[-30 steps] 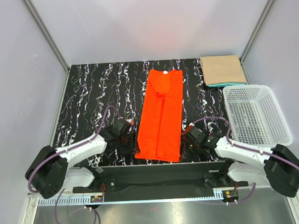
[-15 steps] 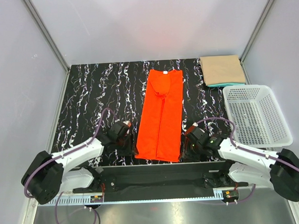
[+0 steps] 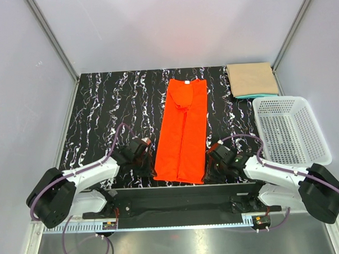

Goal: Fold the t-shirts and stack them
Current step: Fold the tshirt

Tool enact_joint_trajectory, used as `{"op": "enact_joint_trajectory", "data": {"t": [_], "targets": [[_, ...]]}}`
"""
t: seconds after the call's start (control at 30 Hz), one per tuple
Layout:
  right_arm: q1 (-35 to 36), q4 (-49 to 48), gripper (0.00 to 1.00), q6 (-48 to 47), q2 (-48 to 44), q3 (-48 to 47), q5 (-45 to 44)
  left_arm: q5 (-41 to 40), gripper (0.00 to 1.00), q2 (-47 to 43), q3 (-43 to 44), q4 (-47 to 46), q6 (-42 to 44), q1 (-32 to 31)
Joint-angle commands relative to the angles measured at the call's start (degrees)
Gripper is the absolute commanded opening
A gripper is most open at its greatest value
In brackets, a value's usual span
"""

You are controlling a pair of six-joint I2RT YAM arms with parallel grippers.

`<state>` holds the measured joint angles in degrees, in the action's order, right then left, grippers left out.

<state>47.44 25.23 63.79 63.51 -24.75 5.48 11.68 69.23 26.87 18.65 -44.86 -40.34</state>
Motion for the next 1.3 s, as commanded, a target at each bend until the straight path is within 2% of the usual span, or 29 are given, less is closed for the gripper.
{"op": "enact_joint_trajectory", "data": {"t": [0.0,0.1,0.17,0.23,0.47,0.6,0.87,1.0,1.13,1.27], "targets": [[-0.2,-1.4,0.27,0.8,0.8,1.1,-1.1,-0.1,0.0,0.7,-0.8,-0.3,-0.4,-0.5],[-0.3,-2.2,0.19,0.7,2.5,1.5,-1.0,0.2,0.0,0.6,-0.6,-0.6,-0.6,-0.9],[-0.3,-2.5,0.07,0.6,3.1,1.7,-0.9,0.3,0.0,0.6,-0.4,-0.6,-0.8,-1.1],[-0.2,-1.8,0.0,0.6,2.6,1.9,-1.3,0.5,0.0,0.3,-0.2,-0.4,-1.3,-1.6],[-0.2,7.2,0.0,-1.6,-3.8,-2.0,-4.2,1.1,0.0,-2.9,2.7,1.8,-4.8,-3.1],[-0.3,8.4,0.0,-3.3,-3.4,-4.8,-3.6,1.6,0.0,-1.1,7.6,3.6,-4.2,-3.1],[-0.9,9.8,0.0,-10.4,2.7,-13.0,-7.0,2.9,0.0,7.5,15.4,5.2,-1.5,-1.4],[-4.2,10.9,0.0,-15.4,6.0,-18.5,-7.1,2.5,0.0,11.8,22.1,7.6,0.6,1.4],[-10.4,12.6,0.0,-24.5,12.0,-26.7,-7.6,2.8,0.0,15.9,29.2,10.4,3.9,5.3],[-15.3,13.3,0.0,-31.1,17.8,-34.3,-6.6,5.7,0.0,23.4,38.1,11.0,8.6,10.2]]}}
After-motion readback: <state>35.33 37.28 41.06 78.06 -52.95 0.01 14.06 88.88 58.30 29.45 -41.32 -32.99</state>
